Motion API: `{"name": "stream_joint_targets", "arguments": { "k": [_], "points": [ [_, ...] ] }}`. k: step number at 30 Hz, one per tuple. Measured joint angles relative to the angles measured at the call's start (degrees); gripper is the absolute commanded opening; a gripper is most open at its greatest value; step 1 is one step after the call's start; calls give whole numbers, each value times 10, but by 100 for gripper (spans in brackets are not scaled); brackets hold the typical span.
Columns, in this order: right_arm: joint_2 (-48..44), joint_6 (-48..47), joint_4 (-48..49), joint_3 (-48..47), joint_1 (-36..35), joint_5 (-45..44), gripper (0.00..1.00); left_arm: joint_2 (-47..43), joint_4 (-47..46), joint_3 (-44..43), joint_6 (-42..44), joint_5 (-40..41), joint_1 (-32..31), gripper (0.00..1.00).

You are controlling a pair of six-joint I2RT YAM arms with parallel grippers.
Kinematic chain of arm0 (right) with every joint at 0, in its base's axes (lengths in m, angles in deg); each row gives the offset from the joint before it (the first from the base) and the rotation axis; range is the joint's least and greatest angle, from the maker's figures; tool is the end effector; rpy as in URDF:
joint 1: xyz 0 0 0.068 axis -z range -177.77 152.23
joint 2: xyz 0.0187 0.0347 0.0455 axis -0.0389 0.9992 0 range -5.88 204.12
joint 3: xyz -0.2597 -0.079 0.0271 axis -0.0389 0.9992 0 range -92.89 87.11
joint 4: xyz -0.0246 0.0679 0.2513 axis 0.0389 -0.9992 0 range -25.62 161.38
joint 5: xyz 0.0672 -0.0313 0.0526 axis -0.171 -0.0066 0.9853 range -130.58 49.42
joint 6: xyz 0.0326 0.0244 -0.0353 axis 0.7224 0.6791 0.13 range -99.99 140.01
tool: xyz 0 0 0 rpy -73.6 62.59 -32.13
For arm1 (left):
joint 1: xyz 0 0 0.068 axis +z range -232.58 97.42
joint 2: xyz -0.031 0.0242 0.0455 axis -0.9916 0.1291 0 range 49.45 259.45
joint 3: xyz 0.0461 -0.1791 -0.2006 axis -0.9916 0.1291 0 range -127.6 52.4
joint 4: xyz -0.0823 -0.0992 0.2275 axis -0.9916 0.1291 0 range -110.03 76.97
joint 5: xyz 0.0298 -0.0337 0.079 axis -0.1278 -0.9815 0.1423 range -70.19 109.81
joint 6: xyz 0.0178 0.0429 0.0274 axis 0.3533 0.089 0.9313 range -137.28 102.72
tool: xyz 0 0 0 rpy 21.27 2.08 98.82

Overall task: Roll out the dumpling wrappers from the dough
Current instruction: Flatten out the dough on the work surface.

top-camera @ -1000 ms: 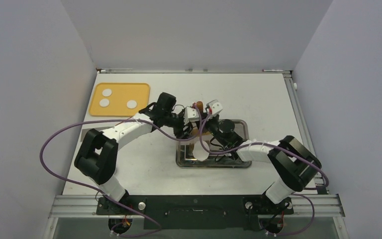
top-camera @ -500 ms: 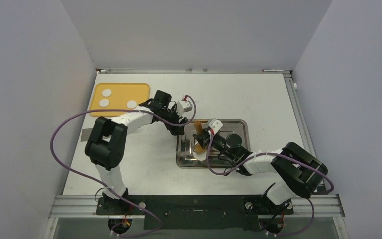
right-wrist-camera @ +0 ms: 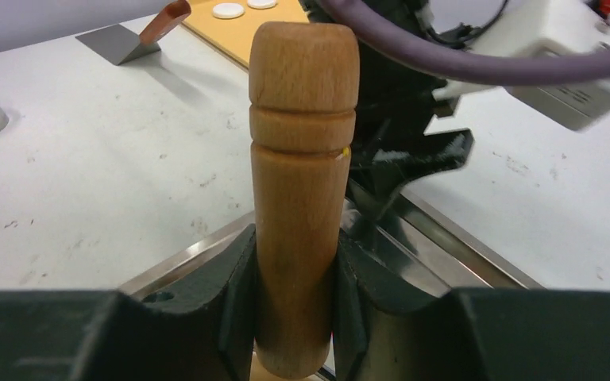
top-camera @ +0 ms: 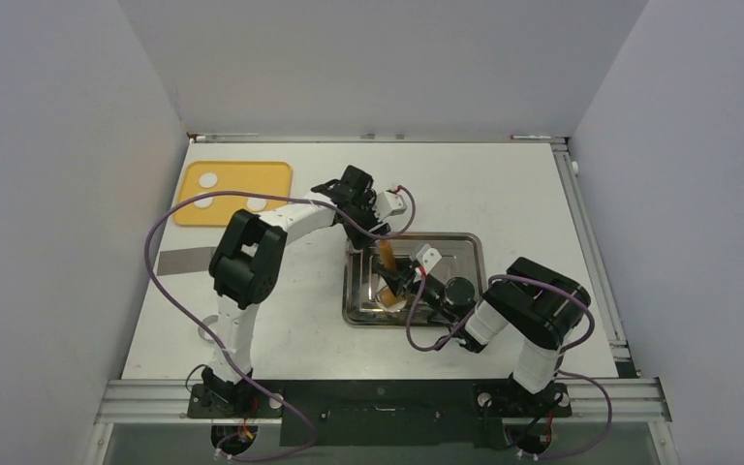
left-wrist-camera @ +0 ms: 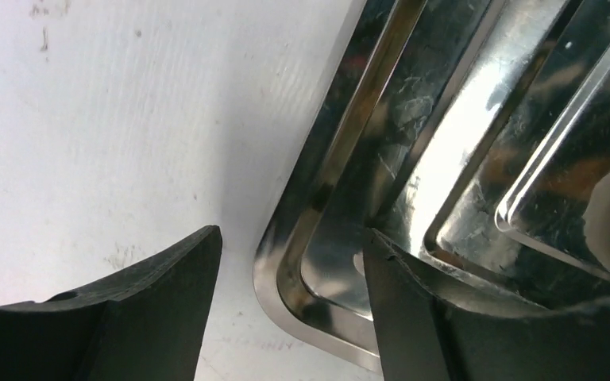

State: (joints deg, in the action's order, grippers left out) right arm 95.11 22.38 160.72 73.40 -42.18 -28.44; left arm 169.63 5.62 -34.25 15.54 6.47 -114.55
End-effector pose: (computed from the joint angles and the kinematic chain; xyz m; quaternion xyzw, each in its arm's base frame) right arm 0.1738 0.1807 0.1347 -0.3186 0.6172 0.3515 0.6277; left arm 0.3738 -0.2431 0.1631 0.5390 0.7920 -0.1100 0.2647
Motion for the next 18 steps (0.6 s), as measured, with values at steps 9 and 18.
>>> {"name": "stream_joint_targets", "arguments": {
  "k": [9,18],
  "points": [
    [75,27,0,-75,1,-8,8,8,1,-3,27,36,-15,28],
    [33,57,0,-4,2,-25,8,3,-16,9,34,40,-12,31]
  ]
}}
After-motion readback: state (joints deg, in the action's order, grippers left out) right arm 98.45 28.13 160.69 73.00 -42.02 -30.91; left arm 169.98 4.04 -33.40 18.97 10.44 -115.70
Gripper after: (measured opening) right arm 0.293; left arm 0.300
